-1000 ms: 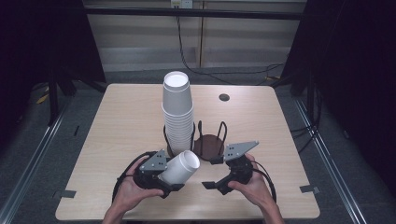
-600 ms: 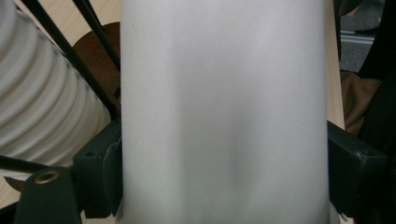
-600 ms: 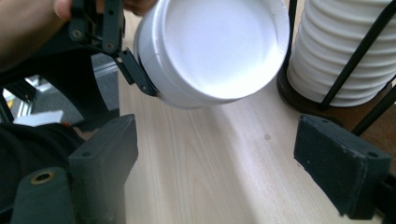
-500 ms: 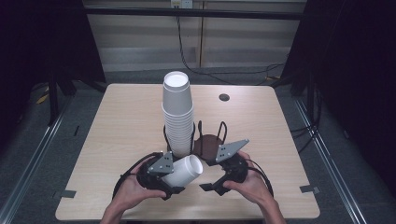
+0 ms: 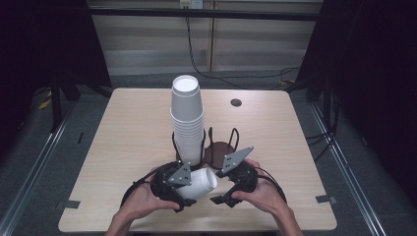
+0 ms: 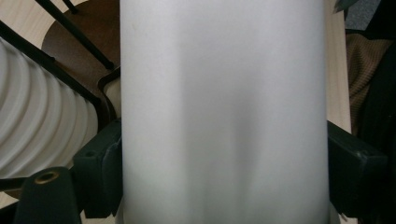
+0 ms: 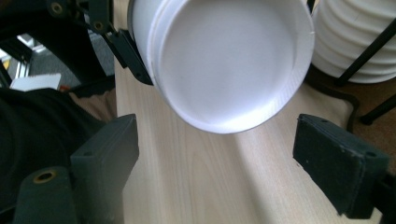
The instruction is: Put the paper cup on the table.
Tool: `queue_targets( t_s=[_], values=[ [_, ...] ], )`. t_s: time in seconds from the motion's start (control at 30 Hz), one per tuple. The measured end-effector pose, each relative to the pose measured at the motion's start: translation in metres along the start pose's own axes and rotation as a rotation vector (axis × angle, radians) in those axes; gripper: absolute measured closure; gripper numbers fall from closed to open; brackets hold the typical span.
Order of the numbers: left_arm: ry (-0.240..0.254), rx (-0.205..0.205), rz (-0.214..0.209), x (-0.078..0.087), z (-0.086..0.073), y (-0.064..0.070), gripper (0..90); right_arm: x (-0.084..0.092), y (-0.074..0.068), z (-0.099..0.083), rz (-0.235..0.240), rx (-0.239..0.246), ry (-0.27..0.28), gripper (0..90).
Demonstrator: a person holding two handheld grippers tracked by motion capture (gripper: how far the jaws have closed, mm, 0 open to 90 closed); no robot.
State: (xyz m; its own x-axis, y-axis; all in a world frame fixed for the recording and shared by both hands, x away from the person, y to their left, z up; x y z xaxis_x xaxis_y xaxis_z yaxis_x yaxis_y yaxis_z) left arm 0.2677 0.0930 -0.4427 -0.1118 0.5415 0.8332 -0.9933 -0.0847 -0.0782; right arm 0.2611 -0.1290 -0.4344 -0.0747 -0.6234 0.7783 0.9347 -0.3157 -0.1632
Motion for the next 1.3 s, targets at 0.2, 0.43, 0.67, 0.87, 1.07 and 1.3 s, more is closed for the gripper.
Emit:
queue_targets(
  t_s=[0.2,0.43,0.67,0.87,1.07,1.3],
  values=[
    [-0.040,-0.015,-0.005,0.001,0.001,0.002,15.7,-0.003,0.001,0.007,0.010,0.024,-0.061,13.9],
    [-0.072,-0.028,-0.012,-0.005,0.003,0.004,15.7,-0.008,0.000,0.010,0.011,0.047,-0.136,14.2],
    [-0.098,-0.028,-0.013,-0.009,0.003,0.007,15.7,-0.012,0.000,0.015,0.030,0.054,-0.162,14.7],
    [-0.105,-0.036,-0.034,-0.012,0.005,0.009,15.8,-0.015,-0.001,0.021,0.064,0.077,-0.182,17.8],
    [-0.092,-0.033,-0.042,-0.017,0.006,0.010,15.8,-0.018,0.000,0.023,0.070,0.080,-0.196,19.6],
    [-0.084,-0.047,-0.069,-0.020,0.008,0.014,15.8,-0.020,-0.002,0.025,0.099,0.086,-0.207,18.7]
  ],
)
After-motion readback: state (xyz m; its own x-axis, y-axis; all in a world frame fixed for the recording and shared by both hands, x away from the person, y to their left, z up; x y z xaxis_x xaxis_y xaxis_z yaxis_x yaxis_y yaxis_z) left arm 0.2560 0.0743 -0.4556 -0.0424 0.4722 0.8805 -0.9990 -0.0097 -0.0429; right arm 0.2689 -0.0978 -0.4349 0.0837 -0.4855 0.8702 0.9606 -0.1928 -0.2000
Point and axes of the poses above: each handheld gripper's, and its own axes: x roughly backward along the jaws, z roughly out of its top, y roughly to its right, the point moved 1 cm from there along -x, roughly forward along the jaws, and after that the axes turned 5 degrees about -y, right-handed, at the moved point
